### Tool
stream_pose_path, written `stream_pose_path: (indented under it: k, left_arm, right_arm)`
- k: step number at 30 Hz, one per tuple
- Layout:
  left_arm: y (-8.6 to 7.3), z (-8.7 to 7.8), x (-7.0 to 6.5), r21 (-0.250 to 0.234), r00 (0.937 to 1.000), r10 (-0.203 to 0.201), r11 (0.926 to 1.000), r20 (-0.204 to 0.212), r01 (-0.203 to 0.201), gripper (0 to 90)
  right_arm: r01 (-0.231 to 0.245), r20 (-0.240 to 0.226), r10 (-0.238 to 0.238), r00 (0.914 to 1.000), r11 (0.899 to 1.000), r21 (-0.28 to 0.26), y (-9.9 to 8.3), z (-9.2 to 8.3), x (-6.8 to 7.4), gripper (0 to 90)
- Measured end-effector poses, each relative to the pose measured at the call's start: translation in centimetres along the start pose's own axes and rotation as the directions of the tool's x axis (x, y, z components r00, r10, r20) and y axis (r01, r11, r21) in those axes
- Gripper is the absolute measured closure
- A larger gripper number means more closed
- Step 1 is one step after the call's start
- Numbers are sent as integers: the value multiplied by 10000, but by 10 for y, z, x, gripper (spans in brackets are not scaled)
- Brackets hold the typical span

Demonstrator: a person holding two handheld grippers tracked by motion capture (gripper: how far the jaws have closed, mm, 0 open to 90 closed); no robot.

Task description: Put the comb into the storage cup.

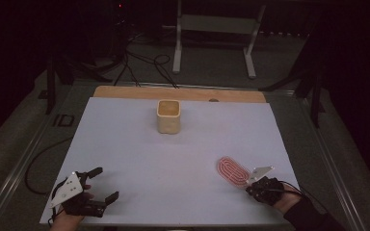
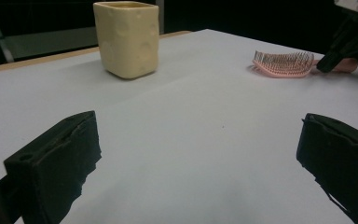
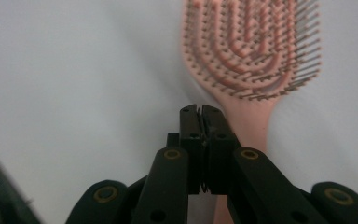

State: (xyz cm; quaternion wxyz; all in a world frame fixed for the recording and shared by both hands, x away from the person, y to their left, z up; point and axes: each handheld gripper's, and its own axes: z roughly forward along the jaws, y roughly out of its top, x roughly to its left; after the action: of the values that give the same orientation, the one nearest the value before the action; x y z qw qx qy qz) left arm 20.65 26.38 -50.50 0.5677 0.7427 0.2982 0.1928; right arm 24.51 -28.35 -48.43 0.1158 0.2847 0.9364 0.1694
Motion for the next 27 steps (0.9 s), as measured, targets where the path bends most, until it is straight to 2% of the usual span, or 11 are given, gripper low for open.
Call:
stream_pose_path:
  k: [7, 9, 13, 20, 27]
  left_arm:
    - [0, 0, 1, 13, 10000, -69, 10000, -21, 69, 0]
    - [0, 0, 1, 21, 10000, -86, 10000, -22, 86, 0]
    - [0, 1, 1, 58, 10000, -65, 10000, -11, 65, 0]
    - [-1, 1, 1, 67, 10000, -80, 9999, -16, 80, 0]
    - [-1, 1, 1, 87, 10000, -59, 9999, -11, 59, 0]
  right_arm:
    - [412, 556, -412, 9976, 9992, 11, 1, -19, -7, 858]
    - [328, 620, -322, 9976, 9994, -96, 3, -26, -10, 853]
    - [310, 858, -285, 9959, 9991, -284, 6, -40, -18, 773]
    - [-17, 715, 45, 9974, 9992, -388, 10, -50, -34, 567]
    - [-400, 115, 401, 9991, 9991, -130, 14, -39, -40, 364]
